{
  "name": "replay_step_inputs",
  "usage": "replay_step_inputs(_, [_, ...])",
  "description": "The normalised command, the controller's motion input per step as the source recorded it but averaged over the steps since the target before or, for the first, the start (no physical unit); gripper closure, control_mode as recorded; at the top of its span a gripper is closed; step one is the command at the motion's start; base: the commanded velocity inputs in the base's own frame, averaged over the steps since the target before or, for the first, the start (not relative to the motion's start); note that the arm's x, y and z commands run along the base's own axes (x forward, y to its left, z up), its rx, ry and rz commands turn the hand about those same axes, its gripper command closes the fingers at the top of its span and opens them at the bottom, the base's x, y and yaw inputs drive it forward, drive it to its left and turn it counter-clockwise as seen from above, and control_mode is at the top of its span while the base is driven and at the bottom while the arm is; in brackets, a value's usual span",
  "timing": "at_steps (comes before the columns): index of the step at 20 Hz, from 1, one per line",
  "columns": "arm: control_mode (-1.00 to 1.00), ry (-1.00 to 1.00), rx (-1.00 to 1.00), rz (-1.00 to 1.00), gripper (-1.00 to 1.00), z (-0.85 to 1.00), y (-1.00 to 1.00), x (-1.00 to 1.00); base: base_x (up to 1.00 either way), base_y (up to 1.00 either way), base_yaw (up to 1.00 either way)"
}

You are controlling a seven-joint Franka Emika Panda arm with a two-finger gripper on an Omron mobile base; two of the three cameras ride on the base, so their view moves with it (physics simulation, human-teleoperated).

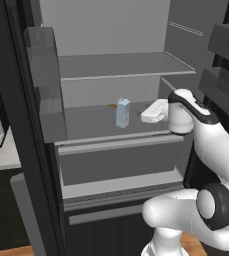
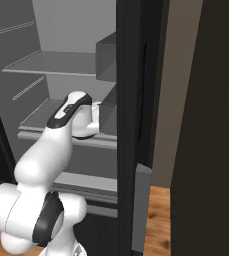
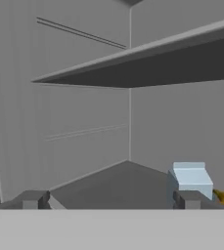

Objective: Take out the milk from the fridge and place it on the tray on the counter. Then take the sugar cube near the tray and place it in the tray.

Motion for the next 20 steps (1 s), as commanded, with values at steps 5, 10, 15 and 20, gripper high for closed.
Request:
replay_step_inputs(5, [-1.00, 0.00, 0.00, 0.01, -1.00, 0.00, 0.00, 0.09, 0.00, 0.00, 0.00])
replay_step_inputs(10, [-1.00, 0.00, 0.00, 0.04, -1.00, -0.04, 0.00, 0.15, 0.00, 0.00, 0.00])
replay_step_inputs(15, [-1.00, 0.00, 0.00, 0.07, -1.00, -0.08, 0.00, 0.14, 0.00, 0.00, 0.00])
replay_step_inputs(20, [-1.00, 0.00, 0.00, 0.04, -1.00, -0.13, 0.00, 0.09, 0.00, 0.00, 0.00])
